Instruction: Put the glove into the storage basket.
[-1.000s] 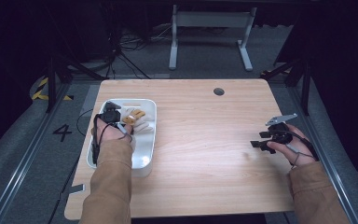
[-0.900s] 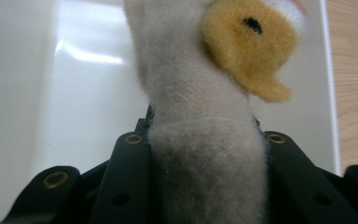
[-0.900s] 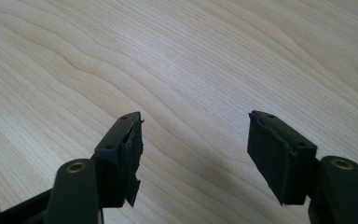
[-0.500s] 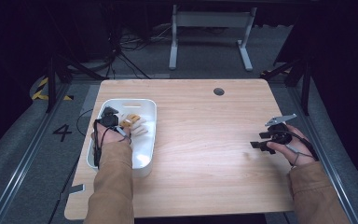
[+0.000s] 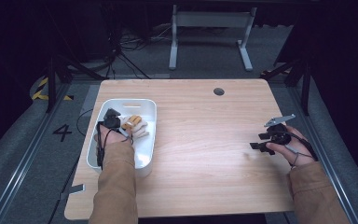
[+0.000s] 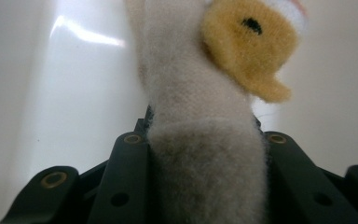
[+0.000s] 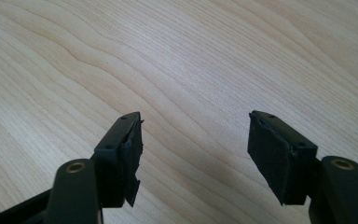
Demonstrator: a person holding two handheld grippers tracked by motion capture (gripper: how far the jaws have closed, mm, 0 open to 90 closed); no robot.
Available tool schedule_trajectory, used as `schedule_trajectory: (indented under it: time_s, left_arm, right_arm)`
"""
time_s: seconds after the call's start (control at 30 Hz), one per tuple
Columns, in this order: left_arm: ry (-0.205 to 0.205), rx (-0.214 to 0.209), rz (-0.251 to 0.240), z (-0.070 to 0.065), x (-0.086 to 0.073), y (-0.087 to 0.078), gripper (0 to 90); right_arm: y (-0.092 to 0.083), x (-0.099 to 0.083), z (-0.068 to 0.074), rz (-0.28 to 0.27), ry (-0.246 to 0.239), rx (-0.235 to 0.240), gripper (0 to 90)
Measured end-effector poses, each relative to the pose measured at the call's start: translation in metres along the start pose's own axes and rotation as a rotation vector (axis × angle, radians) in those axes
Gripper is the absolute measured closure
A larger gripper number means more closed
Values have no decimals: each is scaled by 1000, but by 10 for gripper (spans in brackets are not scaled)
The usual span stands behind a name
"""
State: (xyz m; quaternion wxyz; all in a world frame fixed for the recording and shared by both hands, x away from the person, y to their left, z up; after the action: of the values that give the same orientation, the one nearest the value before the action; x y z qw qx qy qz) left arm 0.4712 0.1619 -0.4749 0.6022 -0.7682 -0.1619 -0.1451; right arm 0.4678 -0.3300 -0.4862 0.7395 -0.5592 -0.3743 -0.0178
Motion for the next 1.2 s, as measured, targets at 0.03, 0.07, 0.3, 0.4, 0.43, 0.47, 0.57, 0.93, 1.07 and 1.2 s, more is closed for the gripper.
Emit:
schedule_trajectory:
  time_s: [0.03,0.07,0.3,0.4,0.43,0.47,0.57,0.93,1.07,1.2]
  left_arm:
    - [-1,2,-2,1,0,0,679]
    - [1,5,2,1,0,0,679]
    - [5,27,47,3,-1,6,671]
    - [10,25,65,3,-2,7,665]
    - [16,26,85,3,-3,9,664]
    - [16,33,92,3,-4,10,662]
    - [23,38,104,4,-5,12,660]
    - [49,62,102,-1,-5,11,191]
    - [68,46,120,-9,-7,7,181]
    - [96,63,127,-11,-7,6,175]
  right_arm:
    - [0,0,0,-1,1,1,355]
    - [0,0,1,-2,1,3,355]
    - [0,0,0,-2,3,1,355]
    - [-1,0,0,-4,4,2,355]
    - [0,0,0,-3,4,4,355]
    - [0,-1,0,-1,1,4,355]
    - [1,-1,1,3,-3,6,354]
    - [-1,2,-2,-25,6,-6,353]
    - [-3,3,-2,-32,2,-6,353]
    - [-2,2,-1,-29,3,-4,353]
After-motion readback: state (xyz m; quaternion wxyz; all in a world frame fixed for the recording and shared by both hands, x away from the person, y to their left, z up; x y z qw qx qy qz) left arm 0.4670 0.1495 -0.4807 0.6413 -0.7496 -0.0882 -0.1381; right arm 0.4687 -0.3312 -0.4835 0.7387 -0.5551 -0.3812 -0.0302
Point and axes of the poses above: each handheld gripper's, and its own axes: y roughly forward along the jaws, x roughly out of its top, z roughly to its left, the point moved 8 cm from there along y, roughly forward along the jaws, and after that the axes turned 8 degrees about y, right-handed, at the moved point
